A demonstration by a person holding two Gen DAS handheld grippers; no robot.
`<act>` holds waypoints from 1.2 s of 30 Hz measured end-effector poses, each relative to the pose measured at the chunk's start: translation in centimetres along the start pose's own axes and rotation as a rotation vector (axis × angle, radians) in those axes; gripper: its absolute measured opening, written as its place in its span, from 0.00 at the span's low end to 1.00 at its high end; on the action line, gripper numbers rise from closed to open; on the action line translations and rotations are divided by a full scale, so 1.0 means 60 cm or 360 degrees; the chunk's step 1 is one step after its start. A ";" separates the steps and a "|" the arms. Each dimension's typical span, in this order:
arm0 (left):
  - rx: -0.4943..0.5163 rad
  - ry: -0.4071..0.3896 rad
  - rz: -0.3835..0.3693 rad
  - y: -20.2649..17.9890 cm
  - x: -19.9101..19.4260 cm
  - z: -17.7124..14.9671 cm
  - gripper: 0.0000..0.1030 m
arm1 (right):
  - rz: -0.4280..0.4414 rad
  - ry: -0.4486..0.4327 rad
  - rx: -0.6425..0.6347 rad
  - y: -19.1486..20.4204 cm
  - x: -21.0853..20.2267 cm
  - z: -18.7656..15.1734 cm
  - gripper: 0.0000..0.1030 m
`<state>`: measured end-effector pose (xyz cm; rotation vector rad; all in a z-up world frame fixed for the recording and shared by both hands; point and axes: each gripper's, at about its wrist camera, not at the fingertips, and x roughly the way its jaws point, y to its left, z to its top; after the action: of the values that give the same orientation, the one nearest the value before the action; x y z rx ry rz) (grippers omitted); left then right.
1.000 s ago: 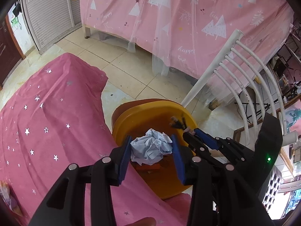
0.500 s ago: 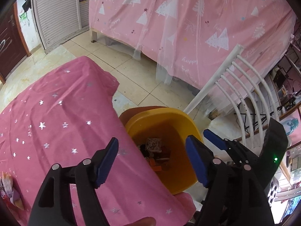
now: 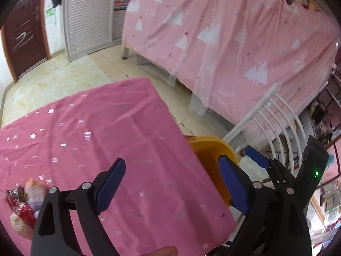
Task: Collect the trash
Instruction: 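Move both open tools back over the remaining table items, then grasp the white paper-wrapped ball with the left tool while the right tool grasps the purple plush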
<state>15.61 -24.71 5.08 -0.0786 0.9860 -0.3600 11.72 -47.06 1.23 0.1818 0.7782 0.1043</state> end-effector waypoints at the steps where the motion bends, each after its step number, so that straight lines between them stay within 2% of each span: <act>1: -0.0010 -0.0019 0.0013 0.012 -0.010 0.000 0.81 | 0.0009 0.0000 -0.0017 0.009 0.000 0.002 0.75; 5: -0.0052 -0.0095 0.0100 0.057 -0.047 -0.009 0.81 | 0.0047 -0.0005 -0.0104 0.059 0.003 0.012 0.75; 19: -0.0188 -0.0209 0.0240 0.190 -0.120 -0.042 0.81 | 0.0152 0.0014 -0.0314 0.191 0.009 0.020 0.75; 25: -0.0244 -0.0234 0.0317 0.260 -0.156 -0.072 0.81 | 0.0214 0.0035 -0.0391 0.242 0.017 0.017 0.75; 36: -0.0264 -0.0212 0.0398 0.335 -0.182 -0.129 0.81 | 0.0309 0.0077 -0.0536 0.328 0.032 0.006 0.75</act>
<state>9.02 -1.48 4.99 -0.1269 0.8806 -0.0425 12.83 -27.52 4.14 -0.0662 0.7781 0.4216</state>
